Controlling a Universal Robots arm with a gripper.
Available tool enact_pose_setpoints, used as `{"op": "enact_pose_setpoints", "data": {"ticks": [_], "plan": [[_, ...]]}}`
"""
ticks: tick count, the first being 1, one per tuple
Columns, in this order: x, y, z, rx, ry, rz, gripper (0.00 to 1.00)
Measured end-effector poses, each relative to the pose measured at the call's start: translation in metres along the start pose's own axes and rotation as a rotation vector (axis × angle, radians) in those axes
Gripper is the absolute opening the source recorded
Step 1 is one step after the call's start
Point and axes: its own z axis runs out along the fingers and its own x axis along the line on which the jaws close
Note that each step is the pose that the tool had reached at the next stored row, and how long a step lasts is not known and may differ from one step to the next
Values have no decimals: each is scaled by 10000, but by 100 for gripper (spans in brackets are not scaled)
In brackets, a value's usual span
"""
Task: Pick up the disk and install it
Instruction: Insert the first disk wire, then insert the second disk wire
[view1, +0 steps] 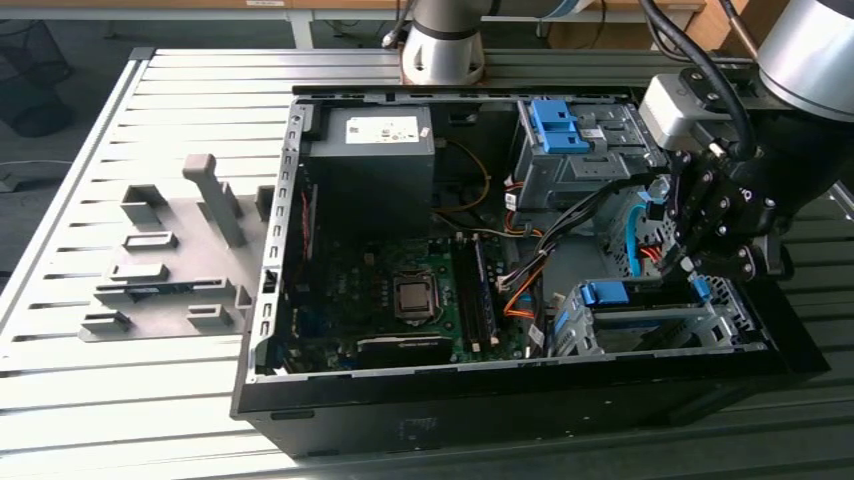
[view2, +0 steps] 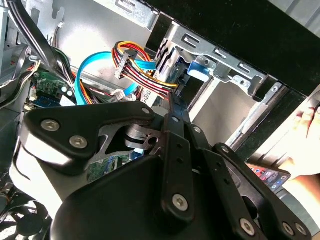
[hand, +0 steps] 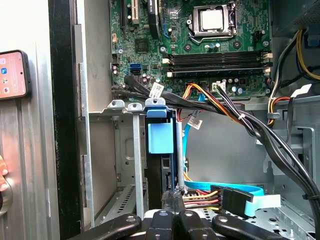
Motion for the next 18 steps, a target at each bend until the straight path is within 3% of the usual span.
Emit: {"op": "enact_pose_setpoints", "data": {"ticks": [11,14,15,18], "plan": [[0,3,-2,0,2,-1,11],[6,83,0,0,0,-1,11],[15,202,3,-1,0,0,11],[16,213,4,0,0,0,11]]}}
